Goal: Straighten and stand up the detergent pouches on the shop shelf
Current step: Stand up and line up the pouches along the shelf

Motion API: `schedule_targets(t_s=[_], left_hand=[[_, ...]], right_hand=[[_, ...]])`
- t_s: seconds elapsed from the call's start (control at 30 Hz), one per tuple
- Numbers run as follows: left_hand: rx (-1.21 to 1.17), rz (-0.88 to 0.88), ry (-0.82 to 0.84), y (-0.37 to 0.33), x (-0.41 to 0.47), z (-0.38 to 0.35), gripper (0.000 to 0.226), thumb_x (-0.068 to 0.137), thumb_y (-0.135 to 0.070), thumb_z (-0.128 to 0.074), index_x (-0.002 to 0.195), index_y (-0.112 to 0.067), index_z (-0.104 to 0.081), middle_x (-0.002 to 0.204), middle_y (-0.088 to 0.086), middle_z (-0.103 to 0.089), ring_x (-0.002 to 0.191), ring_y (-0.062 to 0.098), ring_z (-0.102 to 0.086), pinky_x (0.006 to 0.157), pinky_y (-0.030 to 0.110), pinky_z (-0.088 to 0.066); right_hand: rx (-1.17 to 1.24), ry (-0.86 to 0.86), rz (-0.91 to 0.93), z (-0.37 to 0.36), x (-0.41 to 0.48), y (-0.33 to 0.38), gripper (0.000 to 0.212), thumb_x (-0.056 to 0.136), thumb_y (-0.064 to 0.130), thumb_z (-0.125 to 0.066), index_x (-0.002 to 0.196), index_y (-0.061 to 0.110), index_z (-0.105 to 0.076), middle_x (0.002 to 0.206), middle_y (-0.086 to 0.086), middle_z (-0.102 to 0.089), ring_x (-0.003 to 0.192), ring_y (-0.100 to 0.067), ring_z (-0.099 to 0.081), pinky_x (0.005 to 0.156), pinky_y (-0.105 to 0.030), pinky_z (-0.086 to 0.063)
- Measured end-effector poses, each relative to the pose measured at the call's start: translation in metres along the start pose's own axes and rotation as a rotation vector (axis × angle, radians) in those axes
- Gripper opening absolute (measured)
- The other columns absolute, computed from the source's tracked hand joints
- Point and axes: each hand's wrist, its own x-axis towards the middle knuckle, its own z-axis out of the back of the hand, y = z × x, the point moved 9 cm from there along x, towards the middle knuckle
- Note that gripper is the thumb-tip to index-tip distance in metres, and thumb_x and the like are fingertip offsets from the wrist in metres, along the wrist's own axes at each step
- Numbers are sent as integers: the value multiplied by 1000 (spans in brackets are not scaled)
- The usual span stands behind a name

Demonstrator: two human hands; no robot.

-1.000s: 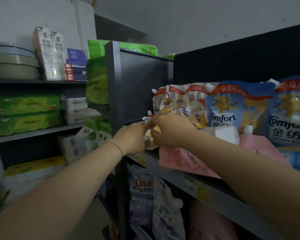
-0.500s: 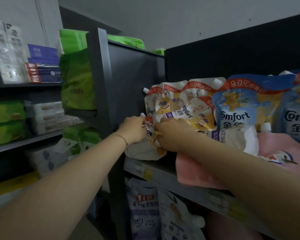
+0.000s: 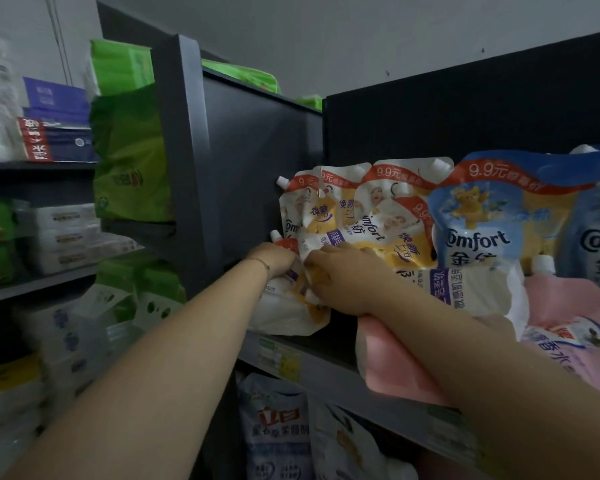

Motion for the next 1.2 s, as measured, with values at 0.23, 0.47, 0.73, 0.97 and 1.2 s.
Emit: schedule_targets(t_s=[0.23, 0.47, 0.73, 0.97, 1.2], left_hand=[[78, -4, 31, 4, 32, -15, 48, 98, -47, -39, 133, -14, -46, 120, 11, -60, 105, 26, -60, 89, 34, -47], [34, -2, -221, 13, -1, 8, 37, 96, -48, -45, 98, -14, -58, 78, 4, -55, 75, 24, -57, 70, 32, -46], [59, -157, -490, -4, -37, 26, 26, 100, -31, -44, 110, -12, -60, 109, 11, -65, 98, 31, -61, 73, 33, -42], [13, -283, -776, -8, -70, 39, 24, 104, -27, -35, 108, -17, -57, 89, 5, -64, 77, 25, -50, 92, 40, -35], [-65, -528, -981, -12, -78, 34, 14, 98, -22, -48, 98, -11, -56, 88, 5, -65, 85, 25, -59, 87, 41, -34]], right_hand=[[12, -18, 7, 0, 1, -1, 48, 93, 40, -48, 139, 27, -42, 137, 0, -47, 125, -24, -41, 98, -43, -34], [43, -74, -8, 6, -1, -2, 46, 93, 39, -49, 137, 27, -45, 137, 4, -47, 126, -22, -40, 99, -44, -33], [88, -134, -23, 12, -1, -6, 43, 92, 39, -50, 133, 27, -49, 136, 3, -45, 128, -21, -37, 101, -43, -33], [119, -56, -48, 3, 2, -11, 43, 92, 41, -52, 132, 25, -51, 133, 1, -46, 126, -22, -38, 101, -43, -34], [119, -28, -55, 0, 5, -10, 34, 95, 33, -47, 125, 20, -57, 129, -5, -49, 123, -26, -39, 102, -46, -35]])
